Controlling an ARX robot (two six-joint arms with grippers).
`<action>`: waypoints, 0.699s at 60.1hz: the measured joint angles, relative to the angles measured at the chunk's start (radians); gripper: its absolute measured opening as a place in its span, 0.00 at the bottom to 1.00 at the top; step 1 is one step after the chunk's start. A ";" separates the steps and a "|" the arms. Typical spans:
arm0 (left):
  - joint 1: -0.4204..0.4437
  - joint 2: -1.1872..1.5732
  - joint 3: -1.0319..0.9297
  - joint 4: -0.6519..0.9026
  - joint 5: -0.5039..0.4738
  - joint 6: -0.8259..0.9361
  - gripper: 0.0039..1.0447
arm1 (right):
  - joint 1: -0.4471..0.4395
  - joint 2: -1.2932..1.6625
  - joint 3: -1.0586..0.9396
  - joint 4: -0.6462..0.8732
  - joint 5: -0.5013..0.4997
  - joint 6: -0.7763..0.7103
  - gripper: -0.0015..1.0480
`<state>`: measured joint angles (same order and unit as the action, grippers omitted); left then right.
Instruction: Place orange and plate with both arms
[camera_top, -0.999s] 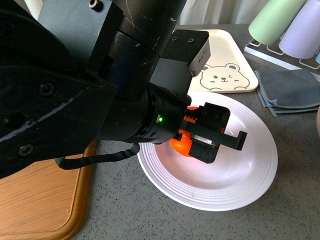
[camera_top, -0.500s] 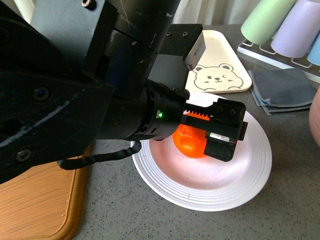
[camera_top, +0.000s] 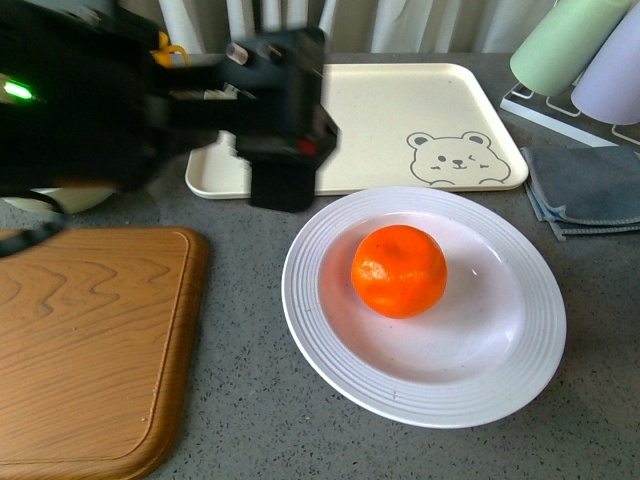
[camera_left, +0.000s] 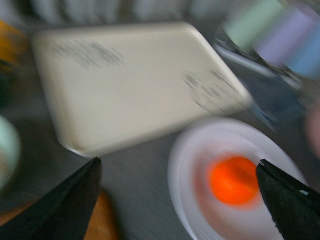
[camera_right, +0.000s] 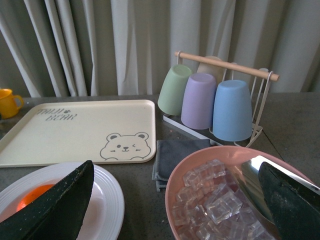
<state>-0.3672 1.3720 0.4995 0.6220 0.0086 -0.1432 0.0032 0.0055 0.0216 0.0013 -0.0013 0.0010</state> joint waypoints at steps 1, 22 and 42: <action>0.008 -0.005 -0.018 0.040 -0.036 0.018 0.79 | 0.000 0.000 0.000 0.000 -0.002 0.000 0.91; 0.185 -0.261 -0.327 0.304 -0.187 0.126 0.19 | 0.000 0.000 0.000 0.000 0.001 0.000 0.91; 0.264 -0.439 -0.455 0.245 -0.109 0.132 0.01 | 0.000 0.000 0.000 0.000 0.001 0.000 0.91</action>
<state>-0.1032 0.9325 0.0448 0.8673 -0.1005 -0.0109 0.0032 0.0051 0.0216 0.0013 -0.0006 0.0010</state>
